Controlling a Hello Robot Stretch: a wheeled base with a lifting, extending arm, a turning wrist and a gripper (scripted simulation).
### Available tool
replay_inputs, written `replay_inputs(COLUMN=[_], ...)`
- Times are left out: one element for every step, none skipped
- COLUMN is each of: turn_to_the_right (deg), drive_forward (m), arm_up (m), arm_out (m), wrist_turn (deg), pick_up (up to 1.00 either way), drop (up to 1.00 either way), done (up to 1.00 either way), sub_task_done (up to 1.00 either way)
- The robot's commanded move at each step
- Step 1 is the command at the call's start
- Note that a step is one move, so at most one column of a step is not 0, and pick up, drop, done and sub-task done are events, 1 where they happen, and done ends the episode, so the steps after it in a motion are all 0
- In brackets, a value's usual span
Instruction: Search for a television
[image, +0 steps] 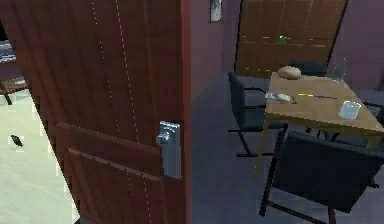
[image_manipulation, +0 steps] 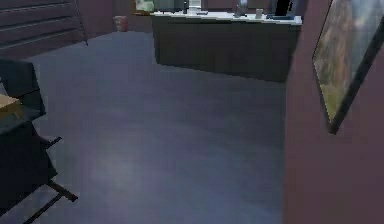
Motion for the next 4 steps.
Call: replay_inputs(turn_to_the_right=[21.0, 0.0, -45.0, -42.0], drive_forward=[0.0, 0.1, 0.0, 0.0], arm_up=[0.0, 0.0, 0.0, 0.0], arm_out=[0.0, 0.0, 0.0, 0.0], wrist_turn=[0.0, 0.0, 0.0, 0.0], pick_up=[0.0, 0.0, 0.0, 0.0], drop=[0.0, 0.0, 0.0, 0.0], done=[0.0, 0.0, 0.0, 0.0], sub_task_done=[0.0, 0.0, 0.0, 0.0])
